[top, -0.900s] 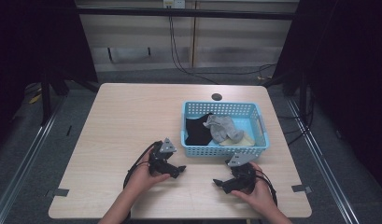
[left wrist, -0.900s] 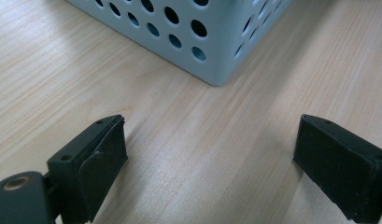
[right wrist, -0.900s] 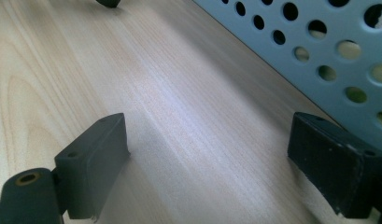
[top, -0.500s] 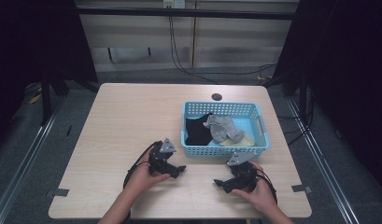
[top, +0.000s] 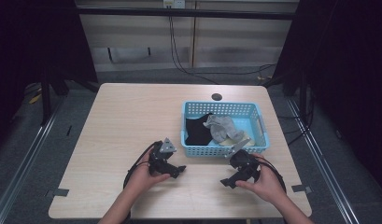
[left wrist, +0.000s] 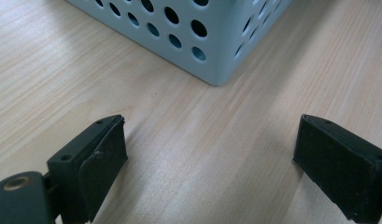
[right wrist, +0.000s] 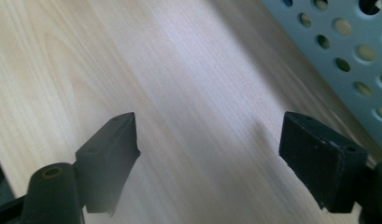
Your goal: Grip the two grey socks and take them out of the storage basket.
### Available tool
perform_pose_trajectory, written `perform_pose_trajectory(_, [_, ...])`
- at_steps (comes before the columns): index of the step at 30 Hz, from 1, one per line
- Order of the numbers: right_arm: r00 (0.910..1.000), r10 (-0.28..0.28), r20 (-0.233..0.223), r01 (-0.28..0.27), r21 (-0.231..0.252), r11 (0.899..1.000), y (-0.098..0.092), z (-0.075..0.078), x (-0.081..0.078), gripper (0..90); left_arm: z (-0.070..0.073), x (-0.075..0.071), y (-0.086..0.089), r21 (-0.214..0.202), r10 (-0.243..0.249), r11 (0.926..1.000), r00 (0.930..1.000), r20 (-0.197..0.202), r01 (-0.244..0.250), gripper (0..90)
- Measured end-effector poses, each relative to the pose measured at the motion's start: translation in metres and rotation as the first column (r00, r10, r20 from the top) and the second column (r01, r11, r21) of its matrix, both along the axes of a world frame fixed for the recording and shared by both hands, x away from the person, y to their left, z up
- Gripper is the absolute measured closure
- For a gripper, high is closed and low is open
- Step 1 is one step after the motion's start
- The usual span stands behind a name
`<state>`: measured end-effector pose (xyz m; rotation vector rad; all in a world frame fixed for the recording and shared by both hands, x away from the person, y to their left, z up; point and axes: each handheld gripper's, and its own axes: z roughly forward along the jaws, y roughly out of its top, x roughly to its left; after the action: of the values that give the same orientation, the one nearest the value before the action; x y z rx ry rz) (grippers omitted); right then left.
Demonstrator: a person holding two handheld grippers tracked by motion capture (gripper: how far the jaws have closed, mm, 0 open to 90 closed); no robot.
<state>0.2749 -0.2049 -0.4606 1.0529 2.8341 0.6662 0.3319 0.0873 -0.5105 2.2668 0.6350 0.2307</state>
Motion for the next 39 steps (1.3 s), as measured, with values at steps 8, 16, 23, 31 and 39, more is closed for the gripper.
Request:
perform_pose_trajectory(8, [0.9976, 0.046, -0.052, -0.049, -0.042, 0.998, 0.001, 0.023, 0.007, 22.7, 0.0, 0.0, 0.0, 0.001, 0.002, 1.0, 1.0, 0.002, -0.002, 8.7])
perform_pose_trajectory(16, [0.995, 0.066, -0.075, -0.071, -0.075, 0.995, -0.002, 0.05, 0.017, 23.5, 0.0, 0.0, 0.0, 0.0, 0.001, 1.0, 1.0, 0.001, -0.001, 8.7])
perform_pose_trajectory(23, [0.9963, 0.058, -0.064, -0.064, -0.094, 0.994, -0.003, 0.078, 0.034, 23.8, 0.0, 0.0, 0.0, -0.008, 0.007, 0.9999, 1.0, 0.002, -0.007, 8.7])
perform_pose_trajectory(31, [0.9978, 0.017, -0.064, -0.023, -0.103, 0.994, -0.007, 0.091, 0.06, 24.9, 0.0, 0.0, 0.0, -0.006, 0.006, 1.0, 1.0, 0.004, -0.006, 8.7])
perform_pose_trajectory(39, [0.9982, -0.046, -0.038, 0.042, -0.111, 0.993, -0.011, 0.095, 0.088, 27.2, 0.0, 0.0, 0.0, -0.006, 0.006, 1.0, 1.0, 0.005, -0.006, 8.7])
